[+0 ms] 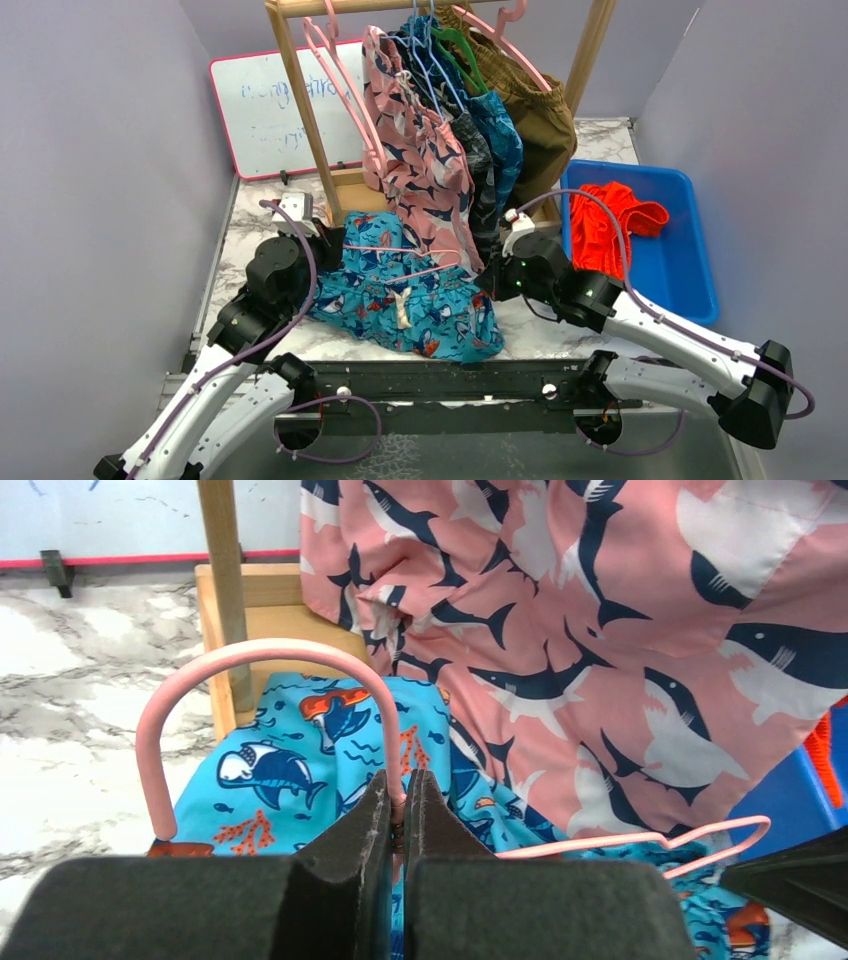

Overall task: Remove the shorts from the hanger
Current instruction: Remove the shorts from the clothes rod.

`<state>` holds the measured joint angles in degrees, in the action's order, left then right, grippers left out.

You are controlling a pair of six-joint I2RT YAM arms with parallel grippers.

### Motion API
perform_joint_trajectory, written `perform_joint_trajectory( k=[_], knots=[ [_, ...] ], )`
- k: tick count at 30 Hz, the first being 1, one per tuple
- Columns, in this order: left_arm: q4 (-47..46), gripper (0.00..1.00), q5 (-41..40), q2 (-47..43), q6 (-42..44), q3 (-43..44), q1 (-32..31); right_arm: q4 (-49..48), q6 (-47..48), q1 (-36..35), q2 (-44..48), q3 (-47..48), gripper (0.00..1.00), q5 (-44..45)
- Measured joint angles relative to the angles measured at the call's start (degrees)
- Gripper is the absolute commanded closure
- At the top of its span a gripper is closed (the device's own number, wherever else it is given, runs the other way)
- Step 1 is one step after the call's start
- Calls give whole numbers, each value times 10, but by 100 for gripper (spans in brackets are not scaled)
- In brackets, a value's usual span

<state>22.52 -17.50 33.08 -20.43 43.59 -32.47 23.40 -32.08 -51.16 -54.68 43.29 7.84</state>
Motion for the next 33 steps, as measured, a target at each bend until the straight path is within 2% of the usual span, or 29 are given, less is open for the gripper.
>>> perform_joint_trajectory(
  k=[6,7,8,9,12,18,23,28,33],
  knots=[
    [-19,100,44,9,-5,-3,0,-33,1,0,-36,0,87,-45],
    [-21,100,53,13,-6,-3,0,-36,1,0,-37,0,82,-48],
    [-22,100,62,17,-7,-4,0,-42,1,0,-33,-2,71,-52],
    [-23,100,70,20,-8,-5,0,-52,2,0,-26,-5,65,-57],
    [-22,100,90,29,-6,-6,0,-64,9,0,12,-14,52,-66],
    [-14,100,106,39,3,-6,0,-66,29,0,89,-14,36,-79],
    [-20,100,134,46,8,-6,0,-66,47,0,120,-14,34,-92],
    [-33,100,176,71,12,-6,0,-67,67,0,114,-14,35,-150],
    [-35,100,202,76,14,-6,1,-73,94,0,75,-16,48,-226]
  ],
)
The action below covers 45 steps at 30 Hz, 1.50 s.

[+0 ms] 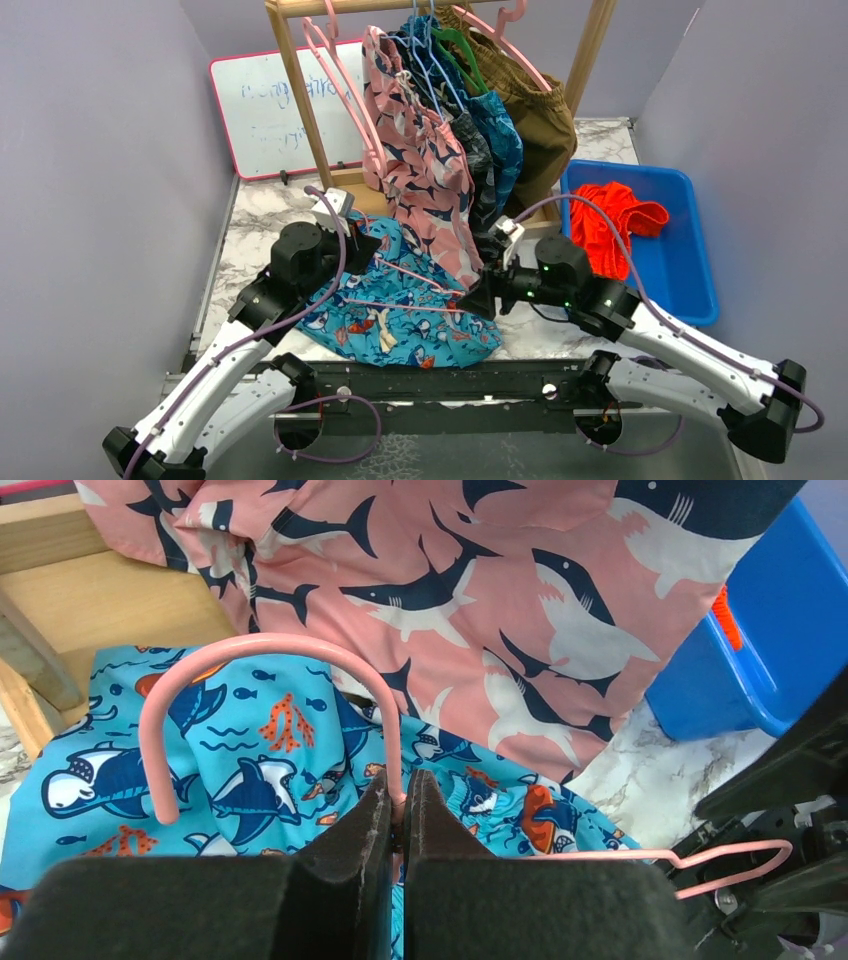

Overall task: Remove the shorts from the hanger
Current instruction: Remove the shorts from the clothes rod, then place the hanger on the clothes rod.

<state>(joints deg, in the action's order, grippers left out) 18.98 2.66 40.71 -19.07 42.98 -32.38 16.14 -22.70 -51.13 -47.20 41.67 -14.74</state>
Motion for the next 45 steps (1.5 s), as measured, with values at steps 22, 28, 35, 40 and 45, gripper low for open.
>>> perform_joint_trajectory(
  k=[22,28,35,40,45],
  knots=[
    [-34,21,10,24,-7,0,0,7,-3,0,0,-9,99,-14],
    [-24,9,2,-15,-17,-11,0,59,-14,0,3,-3,99,56],
    [6,3,-32,-108,-35,-43,0,90,-30,0,58,-3,99,96],
    [24,1,-94,-125,-24,-38,0,88,-31,0,109,-1,99,98],
    [47,1,-157,-126,-1,-35,0,94,-12,0,112,52,99,128]
  ],
)
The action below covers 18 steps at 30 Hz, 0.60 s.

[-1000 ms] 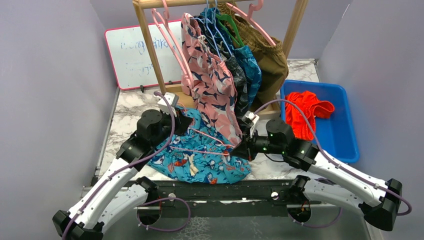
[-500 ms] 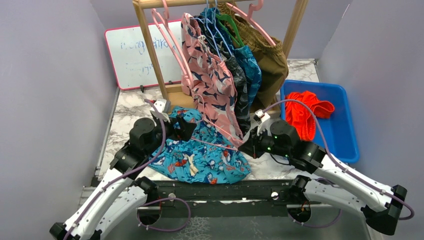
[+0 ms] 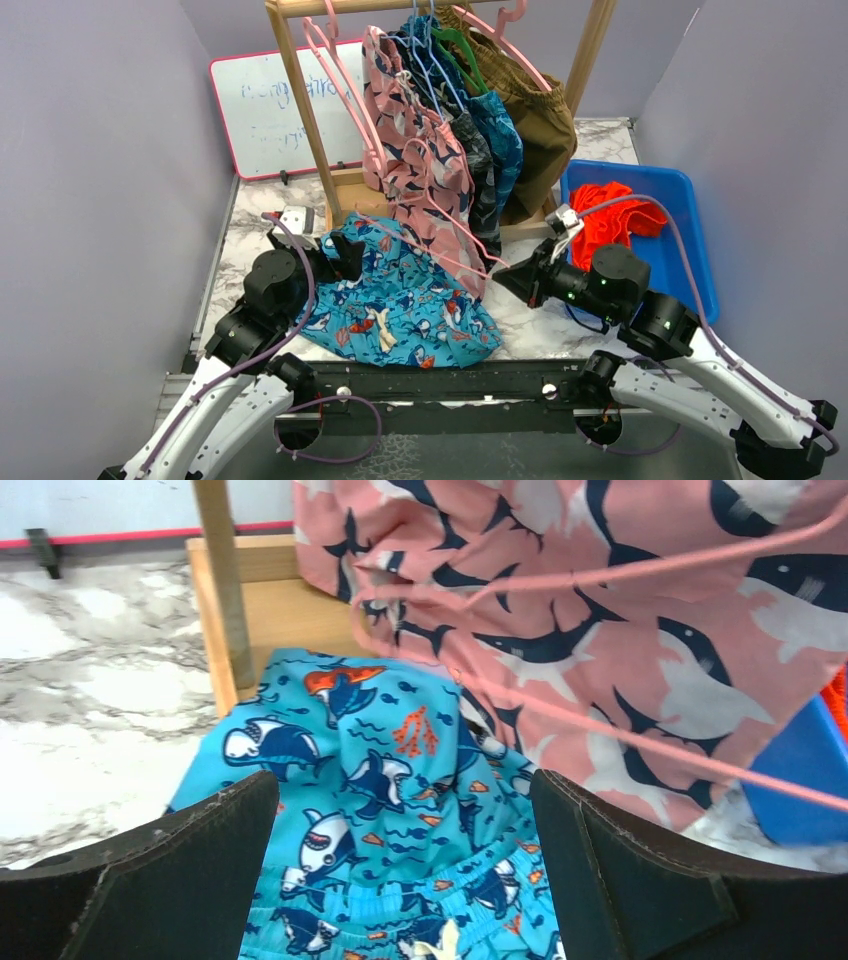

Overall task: Remove the shorts from the hanger
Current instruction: Place the hanger on the clothes rod.

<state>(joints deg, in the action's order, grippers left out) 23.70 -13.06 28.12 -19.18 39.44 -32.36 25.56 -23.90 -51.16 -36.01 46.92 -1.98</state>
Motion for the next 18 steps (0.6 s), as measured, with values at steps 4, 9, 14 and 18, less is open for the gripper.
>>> perform_joint_trajectory(
  k=[4,9,14,18],
  knots=[
    [3,1,-28,-2,11,0,0,-3,35,0,-26,41,99,26],
    [2,1,-40,5,19,-2,0,-37,85,0,-50,66,99,70],
    [2,1,-46,26,25,-2,0,-83,131,0,-69,82,99,97],
    [2,1,-46,38,28,-2,0,-131,150,0,-89,91,99,100]
  ],
)
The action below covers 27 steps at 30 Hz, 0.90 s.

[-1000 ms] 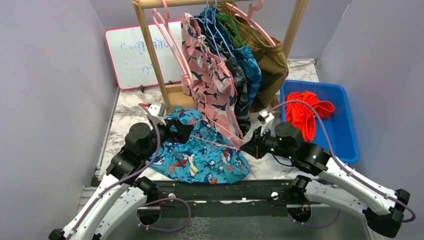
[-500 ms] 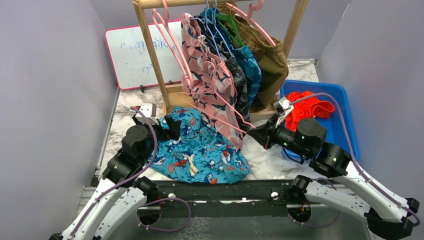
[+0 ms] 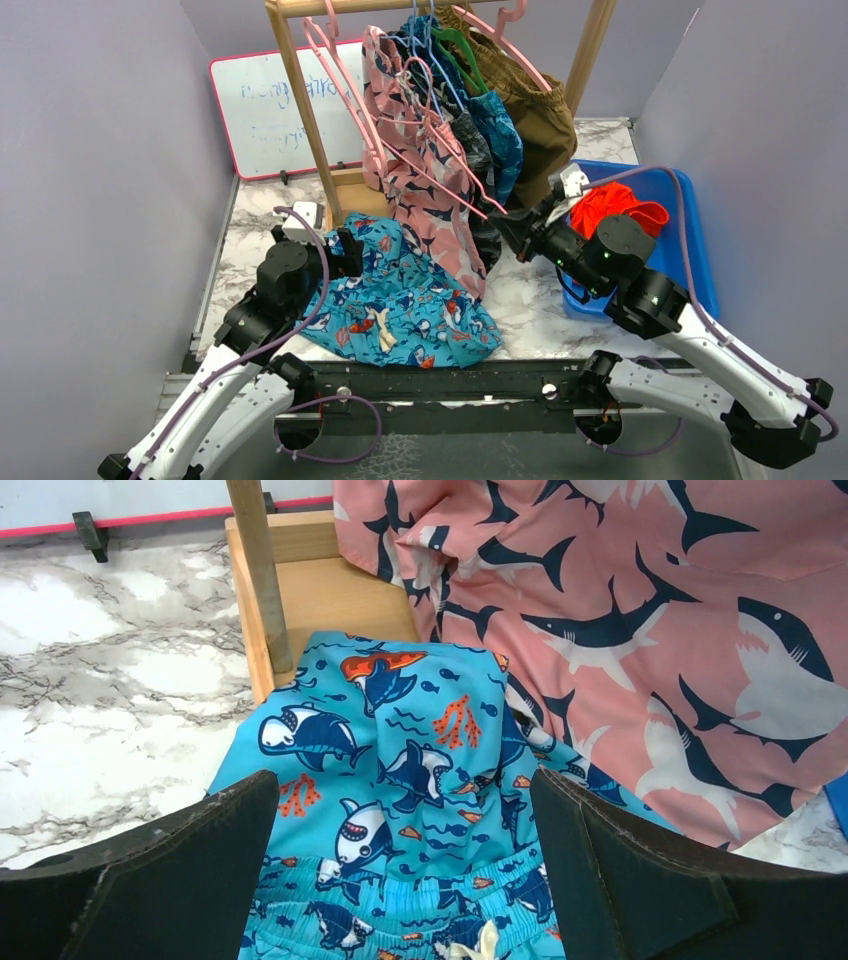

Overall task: Remove the shorts from the hanger
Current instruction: Place the hanger on the clothes rod.

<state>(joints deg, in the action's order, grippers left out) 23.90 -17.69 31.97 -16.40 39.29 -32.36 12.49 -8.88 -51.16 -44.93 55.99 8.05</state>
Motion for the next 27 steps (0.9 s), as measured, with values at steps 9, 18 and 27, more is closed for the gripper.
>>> perform_joint_trajectory(
  k=[9,18,27],
  knots=[
    [0,1,0,-1,2,0,0,-57,11,0,-123,108,99,30],
    [0,1,0,-7,3,0,3,-84,19,0,-217,198,99,50],
    [-2,1,5,-17,9,0,5,-71,18,1,-339,332,99,81]
  ],
)
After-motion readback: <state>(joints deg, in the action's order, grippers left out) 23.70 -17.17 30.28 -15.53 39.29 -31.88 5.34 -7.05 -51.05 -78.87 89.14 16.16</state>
